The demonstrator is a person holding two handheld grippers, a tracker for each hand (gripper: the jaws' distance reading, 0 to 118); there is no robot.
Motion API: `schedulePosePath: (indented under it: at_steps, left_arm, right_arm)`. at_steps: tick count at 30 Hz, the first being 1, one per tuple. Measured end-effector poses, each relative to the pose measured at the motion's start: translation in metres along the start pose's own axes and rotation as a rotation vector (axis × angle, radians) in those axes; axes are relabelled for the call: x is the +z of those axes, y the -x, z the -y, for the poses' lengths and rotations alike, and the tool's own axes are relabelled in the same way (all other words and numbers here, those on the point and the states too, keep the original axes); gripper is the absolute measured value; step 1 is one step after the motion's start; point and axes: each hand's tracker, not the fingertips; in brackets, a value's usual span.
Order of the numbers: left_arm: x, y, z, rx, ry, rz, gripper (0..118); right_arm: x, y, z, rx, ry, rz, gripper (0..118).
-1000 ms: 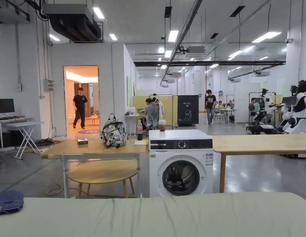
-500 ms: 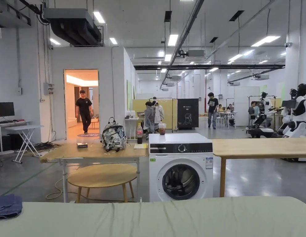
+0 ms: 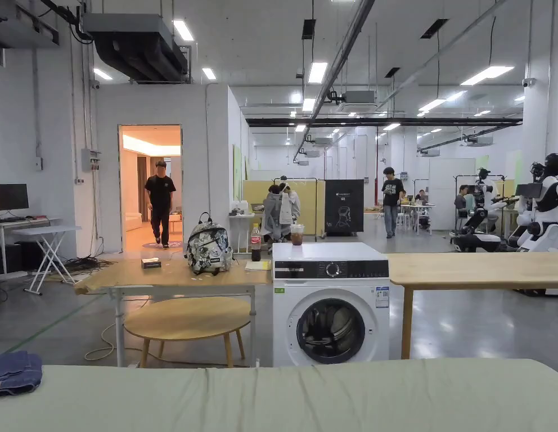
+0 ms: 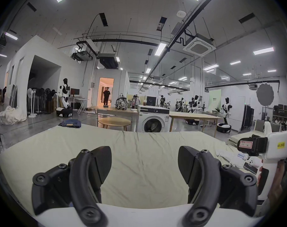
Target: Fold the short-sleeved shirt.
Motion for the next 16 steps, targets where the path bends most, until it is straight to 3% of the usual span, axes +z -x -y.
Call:
schedulePosePath:
  at_steps: [12, 16]
  left_arm:
    - [-0.0019, -0.0003, 0.002, -0.003, 0.003, 0.001, 85]
    - [-0.0033, -0.0009, 0.0033, -0.007, 0.012, 0.006, 85]
  right_arm:
    - [-0.0072, 0.0088, 0.0054, 0.03, 0.001, 0.053, 118]
    - [-0.004, 0.0044, 0.007, 0.011, -0.016, -0.005, 118]
